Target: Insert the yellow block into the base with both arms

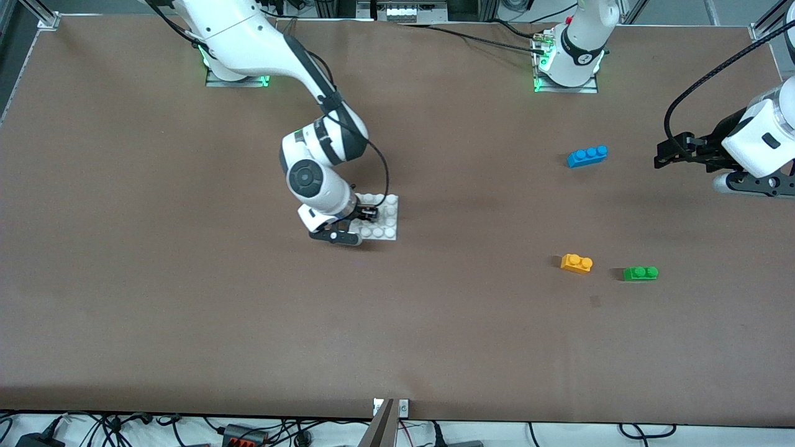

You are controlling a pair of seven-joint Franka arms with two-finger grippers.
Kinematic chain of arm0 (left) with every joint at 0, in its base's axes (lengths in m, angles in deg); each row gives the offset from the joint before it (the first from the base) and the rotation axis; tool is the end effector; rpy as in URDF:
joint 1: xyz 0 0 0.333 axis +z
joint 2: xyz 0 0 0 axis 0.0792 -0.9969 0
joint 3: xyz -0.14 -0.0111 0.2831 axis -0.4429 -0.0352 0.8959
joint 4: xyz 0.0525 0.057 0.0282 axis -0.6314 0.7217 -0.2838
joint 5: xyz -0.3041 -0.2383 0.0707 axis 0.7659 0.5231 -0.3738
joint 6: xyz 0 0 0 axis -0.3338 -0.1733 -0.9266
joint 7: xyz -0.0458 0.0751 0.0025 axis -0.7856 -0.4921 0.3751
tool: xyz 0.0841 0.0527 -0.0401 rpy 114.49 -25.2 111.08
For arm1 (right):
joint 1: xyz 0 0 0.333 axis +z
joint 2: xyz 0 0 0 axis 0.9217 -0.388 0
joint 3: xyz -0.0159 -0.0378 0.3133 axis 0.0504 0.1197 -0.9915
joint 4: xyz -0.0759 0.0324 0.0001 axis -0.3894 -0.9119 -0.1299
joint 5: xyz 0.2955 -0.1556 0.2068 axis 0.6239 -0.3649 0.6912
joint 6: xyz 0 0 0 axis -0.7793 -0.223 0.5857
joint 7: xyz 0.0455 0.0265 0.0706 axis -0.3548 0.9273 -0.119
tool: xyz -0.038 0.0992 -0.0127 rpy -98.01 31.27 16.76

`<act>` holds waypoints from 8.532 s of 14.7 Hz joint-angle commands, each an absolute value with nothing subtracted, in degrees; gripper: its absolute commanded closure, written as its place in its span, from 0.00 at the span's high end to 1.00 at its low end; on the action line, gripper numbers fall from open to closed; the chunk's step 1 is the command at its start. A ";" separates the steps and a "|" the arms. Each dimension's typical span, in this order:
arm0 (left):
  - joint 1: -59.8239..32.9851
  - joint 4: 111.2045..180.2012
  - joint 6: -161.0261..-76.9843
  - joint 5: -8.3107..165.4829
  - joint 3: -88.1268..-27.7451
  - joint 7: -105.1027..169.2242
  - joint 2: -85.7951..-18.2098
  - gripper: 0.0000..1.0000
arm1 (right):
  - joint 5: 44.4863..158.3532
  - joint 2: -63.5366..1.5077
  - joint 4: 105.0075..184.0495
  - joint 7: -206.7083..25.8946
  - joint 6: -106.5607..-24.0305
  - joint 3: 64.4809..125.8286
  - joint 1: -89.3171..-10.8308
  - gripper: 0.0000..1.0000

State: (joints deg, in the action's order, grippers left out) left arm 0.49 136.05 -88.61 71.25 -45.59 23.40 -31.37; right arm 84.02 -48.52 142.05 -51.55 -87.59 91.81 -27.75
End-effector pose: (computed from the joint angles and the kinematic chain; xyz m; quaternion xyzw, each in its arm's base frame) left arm 0.5706 -0.0096 0.5718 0.9968 -0.0266 -0.0725 0.0198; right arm 0.5376 0.4159 0.1845 -0.9906 0.0903 0.0566 0.0858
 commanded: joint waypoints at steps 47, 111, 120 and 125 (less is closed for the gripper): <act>-3.49 153.04 -139.39 68.19 -45.41 13.48 -58.11 1.00 | 59.12 -4.30 141.21 -93.20 -38.18 87.33 -73.24 1.00; -21.33 149.35 -141.68 60.89 -65.89 78.25 -63.56 0.53 | 63.34 -6.85 138.93 -92.49 -37.57 94.19 -66.73 1.00; -21.68 149.79 -141.50 60.81 -65.63 79.14 -64.00 0.55 | 63.26 -6.93 138.93 -92.49 -37.57 94.19 -66.82 1.00; -21.68 149.88 -141.50 57.12 -65.63 81.41 -65.05 0.55 | 63.34 -6.93 138.93 -92.49 -37.57 94.19 -66.82 1.00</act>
